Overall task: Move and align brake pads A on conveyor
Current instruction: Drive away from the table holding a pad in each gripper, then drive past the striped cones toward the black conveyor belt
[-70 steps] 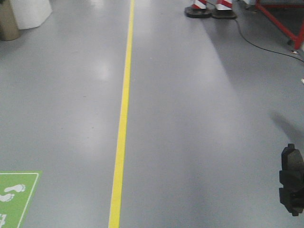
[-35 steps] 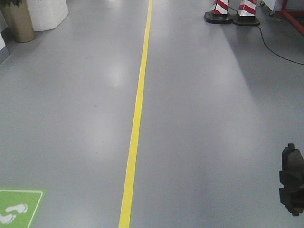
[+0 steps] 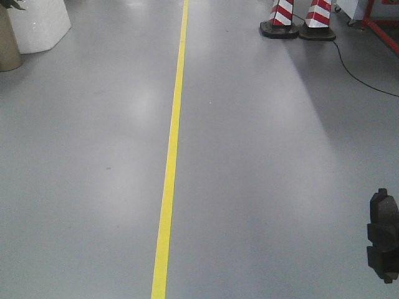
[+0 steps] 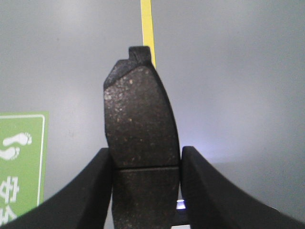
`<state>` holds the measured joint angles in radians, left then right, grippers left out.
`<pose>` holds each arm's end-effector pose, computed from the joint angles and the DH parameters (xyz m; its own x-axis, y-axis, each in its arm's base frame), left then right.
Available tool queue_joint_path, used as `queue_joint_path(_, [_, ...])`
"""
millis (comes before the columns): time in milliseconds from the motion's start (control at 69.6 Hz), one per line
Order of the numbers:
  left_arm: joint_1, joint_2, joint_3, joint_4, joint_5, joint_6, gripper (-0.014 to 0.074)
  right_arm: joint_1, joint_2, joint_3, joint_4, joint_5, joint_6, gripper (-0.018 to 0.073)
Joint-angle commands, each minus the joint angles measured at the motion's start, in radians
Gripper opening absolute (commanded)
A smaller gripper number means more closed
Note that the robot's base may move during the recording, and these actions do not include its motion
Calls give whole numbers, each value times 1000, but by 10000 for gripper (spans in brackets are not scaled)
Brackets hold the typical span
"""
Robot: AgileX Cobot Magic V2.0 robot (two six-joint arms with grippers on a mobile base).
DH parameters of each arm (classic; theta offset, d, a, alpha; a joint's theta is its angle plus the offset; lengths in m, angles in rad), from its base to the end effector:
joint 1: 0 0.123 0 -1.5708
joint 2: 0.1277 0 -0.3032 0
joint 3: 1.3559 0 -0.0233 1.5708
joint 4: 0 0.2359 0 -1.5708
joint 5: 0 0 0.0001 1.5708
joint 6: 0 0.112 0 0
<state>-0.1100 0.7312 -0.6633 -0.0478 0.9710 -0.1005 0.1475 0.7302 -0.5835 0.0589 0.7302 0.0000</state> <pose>0.1011 -0.0156 0.2892 -0.8195 -0.0373 -0.5719 0.0285 0.9940 -0.1057 0.1154 0.0216 0.2821 -0.7088 -0.0610 -0.7028 -0.1432 0.9879 0.0588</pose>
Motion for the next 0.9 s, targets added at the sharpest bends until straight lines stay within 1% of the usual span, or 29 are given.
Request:
queue_joint_path(0, [-3,-1,-28,-8,-60,2,-8,-5,-4,-30,-4,-76,-10,25])
queue_joint_path(891, [-3,-1,-28,-8,-60,2,-6,-5,-4,-30,-4,-76,-10,25])
